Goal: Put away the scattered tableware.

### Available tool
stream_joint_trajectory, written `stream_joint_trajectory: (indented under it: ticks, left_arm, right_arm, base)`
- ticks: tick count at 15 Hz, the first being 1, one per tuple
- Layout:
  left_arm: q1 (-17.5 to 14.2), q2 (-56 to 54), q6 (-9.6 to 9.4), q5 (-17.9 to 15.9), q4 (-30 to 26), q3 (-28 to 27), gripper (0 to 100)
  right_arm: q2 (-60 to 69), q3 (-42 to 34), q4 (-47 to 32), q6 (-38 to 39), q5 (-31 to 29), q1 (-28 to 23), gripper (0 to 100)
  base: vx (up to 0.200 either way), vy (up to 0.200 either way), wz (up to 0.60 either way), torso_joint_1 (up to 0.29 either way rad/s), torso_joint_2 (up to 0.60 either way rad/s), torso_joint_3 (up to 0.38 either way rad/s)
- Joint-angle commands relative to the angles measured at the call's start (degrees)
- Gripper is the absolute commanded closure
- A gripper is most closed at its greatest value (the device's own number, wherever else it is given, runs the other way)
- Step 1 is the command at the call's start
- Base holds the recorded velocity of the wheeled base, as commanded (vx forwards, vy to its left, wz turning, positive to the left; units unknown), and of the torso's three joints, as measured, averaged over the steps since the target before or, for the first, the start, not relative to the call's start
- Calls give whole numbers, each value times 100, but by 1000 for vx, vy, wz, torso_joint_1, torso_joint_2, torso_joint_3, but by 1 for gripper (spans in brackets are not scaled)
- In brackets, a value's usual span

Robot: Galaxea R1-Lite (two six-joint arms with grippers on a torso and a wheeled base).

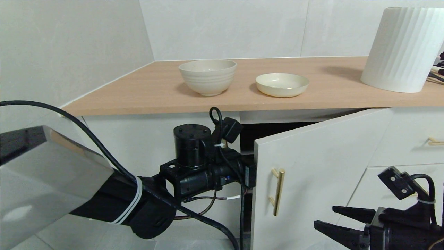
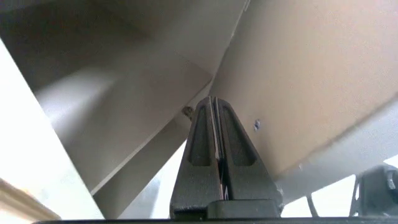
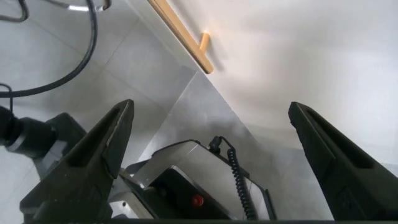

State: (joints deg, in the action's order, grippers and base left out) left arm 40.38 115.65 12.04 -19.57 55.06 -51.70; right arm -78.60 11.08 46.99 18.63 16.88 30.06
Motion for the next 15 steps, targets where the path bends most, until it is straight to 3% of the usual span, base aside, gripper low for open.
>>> stream_joint_trajectory:
  ticks: [1,5,7,15]
  left_arm:
    - [5,98,0,-3,-13,-112,100]
    - [58,80,70,49,-136,-235,100]
    - [67,72,70,58,-374,-350,100]
    - [164,221,132,120,-426,-587,100]
  right_arm:
    - [161,-36,3,1,-1,0,0]
    - [443,-89,-50,1,-1,0,0]
    - [539,-106,-138,1,-1,0,0]
    - [847,-18,-551,-8,8,8,0]
  base:
    - [0,0,0,0,0,0]
    - [-150,0,0,4,2,3]
    - [0,0,0,0,0,0]
    - [-25,0,0,0,0,0]
